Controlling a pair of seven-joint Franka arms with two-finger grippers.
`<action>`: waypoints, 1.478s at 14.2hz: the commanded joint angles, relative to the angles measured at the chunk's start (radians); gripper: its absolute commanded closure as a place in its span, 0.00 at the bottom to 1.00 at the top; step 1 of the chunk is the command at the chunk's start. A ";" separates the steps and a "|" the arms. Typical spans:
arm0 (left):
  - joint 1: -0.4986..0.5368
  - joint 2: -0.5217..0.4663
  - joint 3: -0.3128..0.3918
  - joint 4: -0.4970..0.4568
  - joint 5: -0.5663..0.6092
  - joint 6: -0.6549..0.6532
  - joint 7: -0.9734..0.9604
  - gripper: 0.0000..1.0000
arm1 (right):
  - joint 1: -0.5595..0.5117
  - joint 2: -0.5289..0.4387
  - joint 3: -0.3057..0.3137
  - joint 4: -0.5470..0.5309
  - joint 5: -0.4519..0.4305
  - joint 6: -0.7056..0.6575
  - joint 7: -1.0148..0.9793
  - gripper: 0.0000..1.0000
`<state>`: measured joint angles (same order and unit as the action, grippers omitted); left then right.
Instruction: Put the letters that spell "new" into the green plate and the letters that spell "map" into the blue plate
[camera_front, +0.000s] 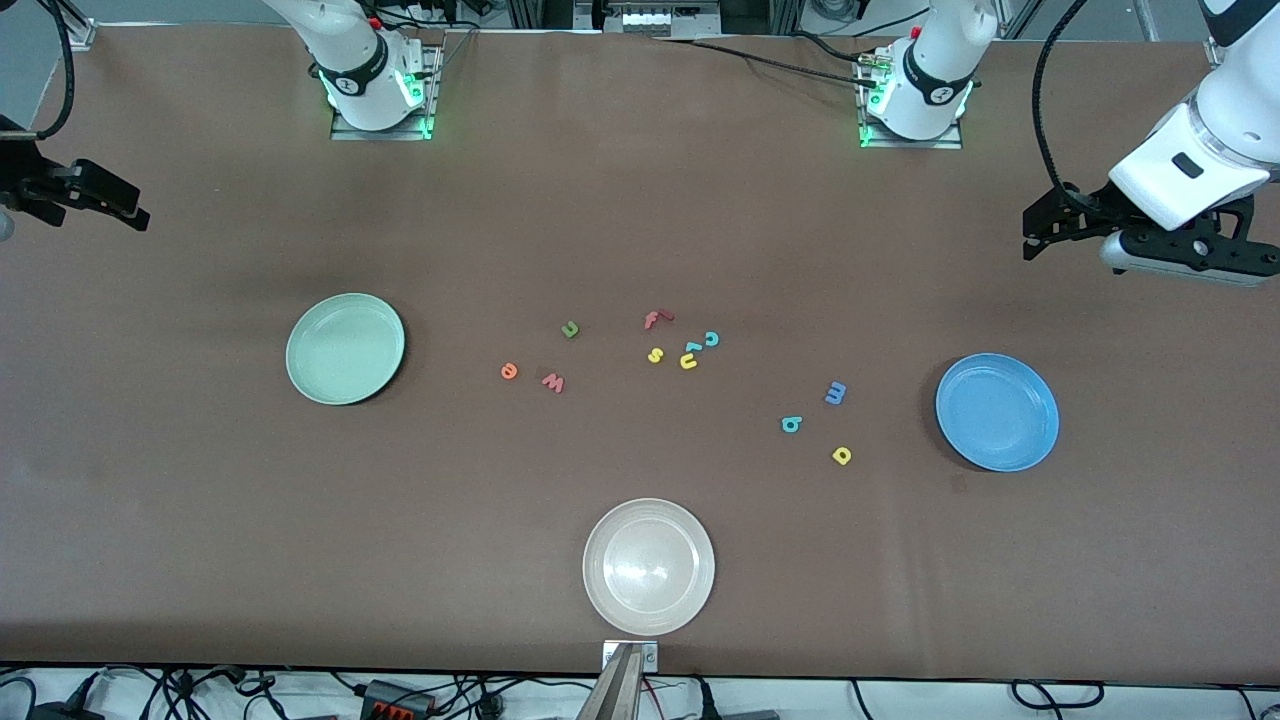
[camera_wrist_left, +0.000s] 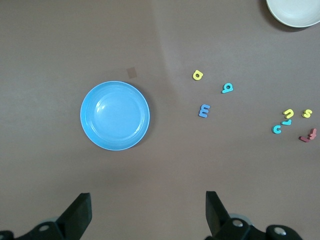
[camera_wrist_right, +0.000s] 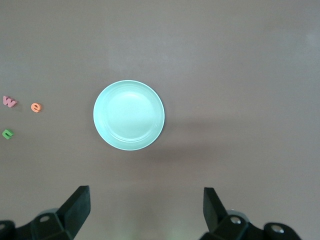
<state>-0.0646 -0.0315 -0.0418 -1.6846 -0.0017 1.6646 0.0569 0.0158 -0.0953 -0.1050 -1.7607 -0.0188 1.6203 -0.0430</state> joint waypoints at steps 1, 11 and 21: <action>0.000 0.012 -0.004 0.031 0.020 -0.025 0.004 0.00 | 0.000 -0.018 0.005 -0.023 -0.004 -0.002 0.005 0.00; 0.000 0.013 -0.006 0.032 0.020 -0.025 0.004 0.00 | 0.000 -0.003 0.005 -0.025 -0.007 -0.008 -0.003 0.00; 0.000 0.013 -0.004 0.032 0.019 -0.025 0.003 0.00 | 0.202 0.264 0.008 -0.059 0.039 0.021 -0.005 0.00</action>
<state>-0.0648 -0.0313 -0.0422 -1.6834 -0.0017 1.6645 0.0569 0.1520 0.0974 -0.0928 -1.8336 0.0019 1.6344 -0.0440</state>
